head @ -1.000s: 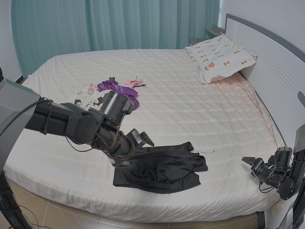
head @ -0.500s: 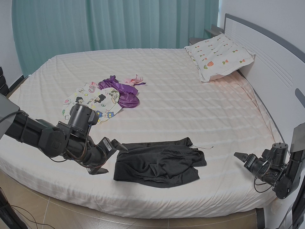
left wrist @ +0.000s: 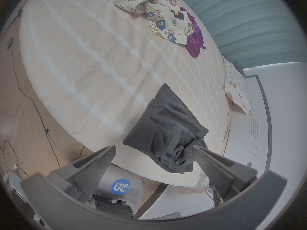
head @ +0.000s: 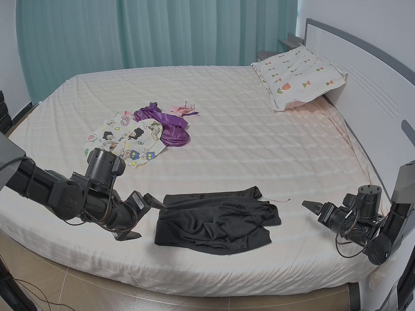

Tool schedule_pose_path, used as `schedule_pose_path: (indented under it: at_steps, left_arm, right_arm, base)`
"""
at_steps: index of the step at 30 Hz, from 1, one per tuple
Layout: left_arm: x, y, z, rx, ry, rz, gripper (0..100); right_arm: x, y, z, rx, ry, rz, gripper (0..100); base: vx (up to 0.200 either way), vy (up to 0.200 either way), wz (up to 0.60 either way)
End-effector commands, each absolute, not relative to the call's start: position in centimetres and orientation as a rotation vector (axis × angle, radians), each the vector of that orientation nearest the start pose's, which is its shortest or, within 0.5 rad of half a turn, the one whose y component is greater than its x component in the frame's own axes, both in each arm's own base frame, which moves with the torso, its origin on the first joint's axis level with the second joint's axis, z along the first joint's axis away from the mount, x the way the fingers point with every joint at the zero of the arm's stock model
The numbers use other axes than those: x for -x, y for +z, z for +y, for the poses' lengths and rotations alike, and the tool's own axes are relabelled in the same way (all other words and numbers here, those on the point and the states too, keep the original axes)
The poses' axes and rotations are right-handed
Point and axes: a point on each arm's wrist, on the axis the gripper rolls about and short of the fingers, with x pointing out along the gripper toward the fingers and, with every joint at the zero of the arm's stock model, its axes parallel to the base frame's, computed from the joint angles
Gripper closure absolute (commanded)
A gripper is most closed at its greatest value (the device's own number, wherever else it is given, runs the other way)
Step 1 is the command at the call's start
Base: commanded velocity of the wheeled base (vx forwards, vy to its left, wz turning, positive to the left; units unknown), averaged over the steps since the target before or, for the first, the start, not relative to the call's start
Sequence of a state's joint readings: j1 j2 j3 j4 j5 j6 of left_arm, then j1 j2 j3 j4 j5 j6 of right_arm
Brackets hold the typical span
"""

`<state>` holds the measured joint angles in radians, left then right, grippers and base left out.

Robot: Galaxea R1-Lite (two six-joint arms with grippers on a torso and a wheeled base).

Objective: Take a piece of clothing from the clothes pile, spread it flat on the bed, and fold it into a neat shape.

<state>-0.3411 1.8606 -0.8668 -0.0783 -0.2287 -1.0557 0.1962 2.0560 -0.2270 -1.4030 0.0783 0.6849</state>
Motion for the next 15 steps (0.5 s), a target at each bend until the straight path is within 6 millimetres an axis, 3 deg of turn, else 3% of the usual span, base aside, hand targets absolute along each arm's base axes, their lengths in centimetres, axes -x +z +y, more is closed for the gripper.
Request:
schedule_pose_path:
  at_steps: [1, 9, 15]
  left_arm:
    - [-28.7, 10.3, -10.1, 0.917, 0.017, 1.103, 0]
    - [-28.7, 10.2, -9.1, 0.955, 0.006, 1.125, 0]
    - [-28.8, 10.9, -7.8, 1.014, -0.031, 1.126, 0]
  right_arm:
    - [-25.3, 3.9, 5.3, -0.648, 0.119, 0.491, 0]
    - [-24.9, 5.0, 6.5, -0.63, 0.15, 0.457, 0]
    - [-24.3, 4.8, 9.5, -0.592, 0.203, 0.476, 0]
  base:
    - [0.0, 0.2, 0.0]
    - [0.0, 0.2, 0.0]
    - [0.0, 0.2, 0.0]
